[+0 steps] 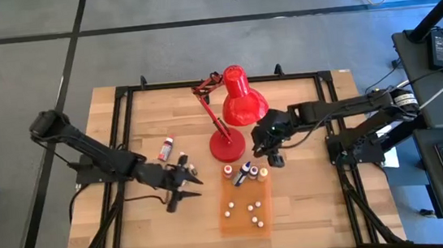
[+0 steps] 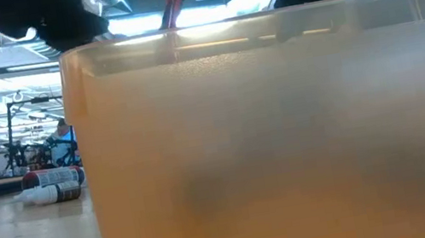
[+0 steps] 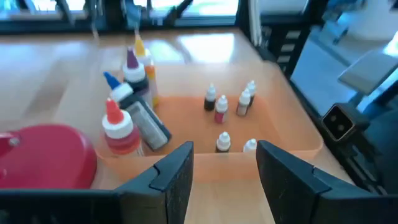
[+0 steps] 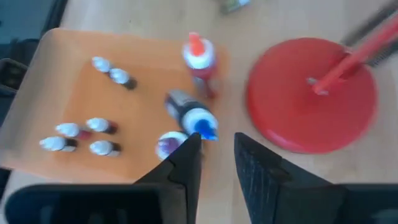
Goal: Pick & Place food coloring
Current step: Adjust the large blue food coloring bottle in the orange bin
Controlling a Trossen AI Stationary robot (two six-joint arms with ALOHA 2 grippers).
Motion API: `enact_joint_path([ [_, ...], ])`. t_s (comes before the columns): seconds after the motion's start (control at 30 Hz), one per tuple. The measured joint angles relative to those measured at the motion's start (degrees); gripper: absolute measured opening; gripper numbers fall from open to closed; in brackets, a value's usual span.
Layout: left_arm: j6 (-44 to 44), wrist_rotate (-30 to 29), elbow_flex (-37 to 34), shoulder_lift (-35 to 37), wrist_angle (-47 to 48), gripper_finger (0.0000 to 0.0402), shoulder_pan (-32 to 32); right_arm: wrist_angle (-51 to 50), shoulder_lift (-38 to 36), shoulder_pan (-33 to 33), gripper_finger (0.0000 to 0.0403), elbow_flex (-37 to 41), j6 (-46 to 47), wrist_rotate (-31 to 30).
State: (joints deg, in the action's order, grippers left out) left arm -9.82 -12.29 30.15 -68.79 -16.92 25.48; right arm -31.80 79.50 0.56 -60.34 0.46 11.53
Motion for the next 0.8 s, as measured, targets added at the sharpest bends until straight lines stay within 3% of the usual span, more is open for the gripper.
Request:
enact_joint_path([
  [0.27, 5.02, -1.87, -9.88, 7.59, -9.17, 0.0170, -0.11, 8.38, -0.09, -2.16, 0.0108, 4.04, -1.19, 0.12],
  [0.6, 8.11, -3.26, -11.19, 7.49, -10.38, 0.0169, -0.09, 14.24, 0.07, -2.04, 0.0233, 9.46, 0.55, 0.60],
  [0.8, 10.06, -3.50, -11.19, 7.49, -10.29, 0.0170, -0.09, 15.35, 0.33, -2.45, 0.0260, 10.59, 0.62, 0.46],
])
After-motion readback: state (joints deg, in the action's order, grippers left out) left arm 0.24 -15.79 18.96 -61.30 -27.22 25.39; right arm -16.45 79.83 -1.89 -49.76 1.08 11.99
